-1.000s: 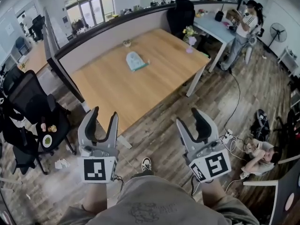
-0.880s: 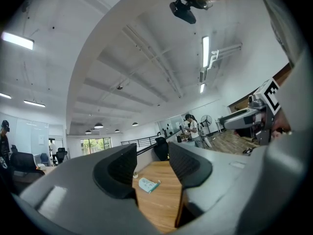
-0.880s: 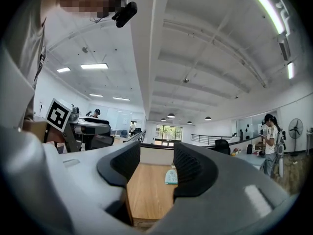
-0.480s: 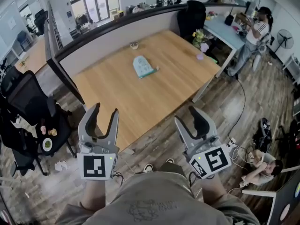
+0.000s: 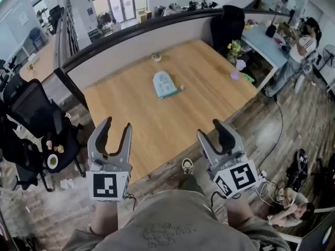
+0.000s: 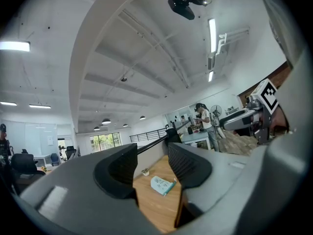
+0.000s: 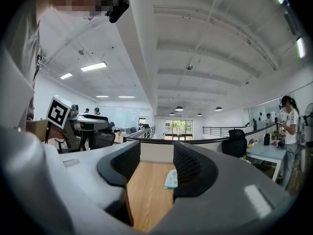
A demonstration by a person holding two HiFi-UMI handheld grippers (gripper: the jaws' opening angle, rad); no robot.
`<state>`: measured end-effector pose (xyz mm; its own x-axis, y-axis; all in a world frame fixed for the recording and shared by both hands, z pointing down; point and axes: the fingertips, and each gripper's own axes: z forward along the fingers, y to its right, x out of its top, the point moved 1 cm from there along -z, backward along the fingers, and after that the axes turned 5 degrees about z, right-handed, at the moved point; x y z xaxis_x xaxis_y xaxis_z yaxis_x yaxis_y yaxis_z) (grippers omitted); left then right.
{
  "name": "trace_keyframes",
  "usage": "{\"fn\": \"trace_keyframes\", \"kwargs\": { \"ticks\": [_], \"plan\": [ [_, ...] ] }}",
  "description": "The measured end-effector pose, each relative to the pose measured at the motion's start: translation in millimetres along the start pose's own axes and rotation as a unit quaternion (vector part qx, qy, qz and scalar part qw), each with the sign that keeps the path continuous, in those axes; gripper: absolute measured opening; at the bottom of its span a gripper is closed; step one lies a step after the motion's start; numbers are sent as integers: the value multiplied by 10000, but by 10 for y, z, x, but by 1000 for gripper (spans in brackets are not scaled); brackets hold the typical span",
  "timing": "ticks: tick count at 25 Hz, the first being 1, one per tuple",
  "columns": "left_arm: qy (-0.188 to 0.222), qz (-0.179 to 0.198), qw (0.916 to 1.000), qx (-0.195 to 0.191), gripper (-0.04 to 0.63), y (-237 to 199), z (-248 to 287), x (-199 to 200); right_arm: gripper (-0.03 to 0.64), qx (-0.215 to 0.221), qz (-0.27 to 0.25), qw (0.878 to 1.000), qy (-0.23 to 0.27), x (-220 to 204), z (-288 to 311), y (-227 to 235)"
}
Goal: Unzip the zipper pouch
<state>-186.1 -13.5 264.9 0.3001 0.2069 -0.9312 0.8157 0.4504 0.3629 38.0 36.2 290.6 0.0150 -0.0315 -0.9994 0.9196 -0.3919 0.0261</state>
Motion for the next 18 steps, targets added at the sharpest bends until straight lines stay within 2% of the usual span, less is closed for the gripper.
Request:
{"fn": "trace_keyframes", "kwargs": {
  "ticks": [7,10,18],
  "plan": [
    [-405,53,9979,507,179,84,900,-42,196,597,-11,9980,-192,-65,694,904],
    [-425,58,9967,695,179,153,1235,-24,196,898,-25,9956,-263,-64,963,1210],
    [-763,18,9912,1083,179,291,1811,-136,196,1523,-84,9875,-402,-122,1536,1755]
  ]
}}
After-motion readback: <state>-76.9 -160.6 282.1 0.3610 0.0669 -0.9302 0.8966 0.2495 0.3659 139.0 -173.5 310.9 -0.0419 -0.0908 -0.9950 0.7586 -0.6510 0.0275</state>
